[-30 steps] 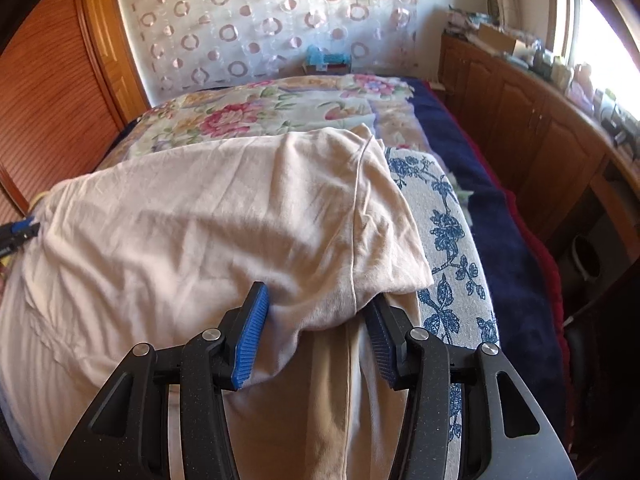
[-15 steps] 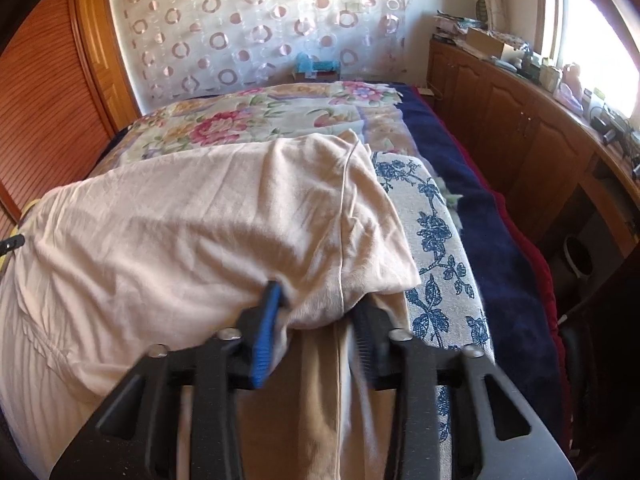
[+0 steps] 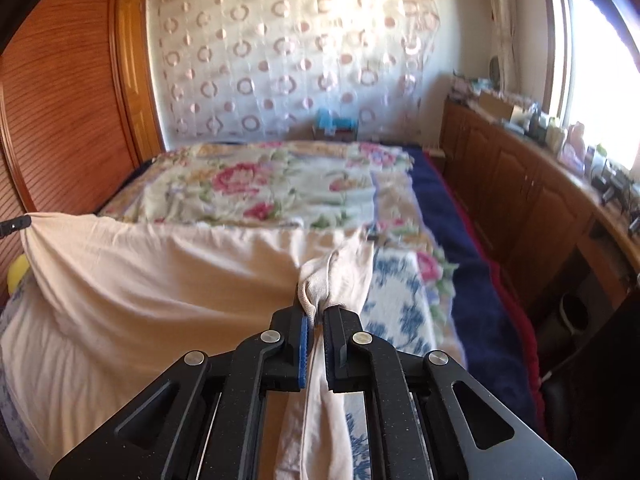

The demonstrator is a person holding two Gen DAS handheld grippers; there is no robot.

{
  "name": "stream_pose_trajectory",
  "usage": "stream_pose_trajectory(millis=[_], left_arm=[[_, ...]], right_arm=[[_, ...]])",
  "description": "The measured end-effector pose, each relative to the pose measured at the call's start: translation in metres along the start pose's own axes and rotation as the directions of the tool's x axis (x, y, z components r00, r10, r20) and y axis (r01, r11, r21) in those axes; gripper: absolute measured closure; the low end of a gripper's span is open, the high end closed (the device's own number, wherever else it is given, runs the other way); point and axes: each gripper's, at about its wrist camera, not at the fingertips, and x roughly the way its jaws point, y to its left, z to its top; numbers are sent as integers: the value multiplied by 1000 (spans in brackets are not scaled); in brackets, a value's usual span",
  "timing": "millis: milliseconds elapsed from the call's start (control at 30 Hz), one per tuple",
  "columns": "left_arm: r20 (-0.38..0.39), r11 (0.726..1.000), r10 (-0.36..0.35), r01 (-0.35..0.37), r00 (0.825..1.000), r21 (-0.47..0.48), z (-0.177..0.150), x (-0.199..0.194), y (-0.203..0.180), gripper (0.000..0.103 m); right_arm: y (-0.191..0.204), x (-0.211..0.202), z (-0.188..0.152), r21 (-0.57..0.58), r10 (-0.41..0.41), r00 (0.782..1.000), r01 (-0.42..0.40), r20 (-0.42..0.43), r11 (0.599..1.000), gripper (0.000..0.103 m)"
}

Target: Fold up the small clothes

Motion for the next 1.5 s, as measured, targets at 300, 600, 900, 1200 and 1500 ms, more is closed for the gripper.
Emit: stream_pose_trajectory(millis=[300,600,900,1200,1500], left_arm=[[83,1000,-5,4,997,4,6,-45,-8,102],[126,1000,-10,8,992,11,-24,-120,-19,102],[-20,999,39,-39,999,-14,-103,-121,-10,101],[-127,997,67,-72,990,-38,-157,-102,-6,86],[-170,992,110,-118,979,-35,-171,-91,-4,68]], right_arm=[[0,-31,11,14,38,998,-39,43,999,100],[17,-121,-8,-17,126,988,-125,84,992,100],[12,-129,-91,21,103,991,-102,-89,995,100],[19,-102,-145,21,76,980,-73,-184,997,94],[17,-115,-151,4,28,992,-27,-122,1000,43]])
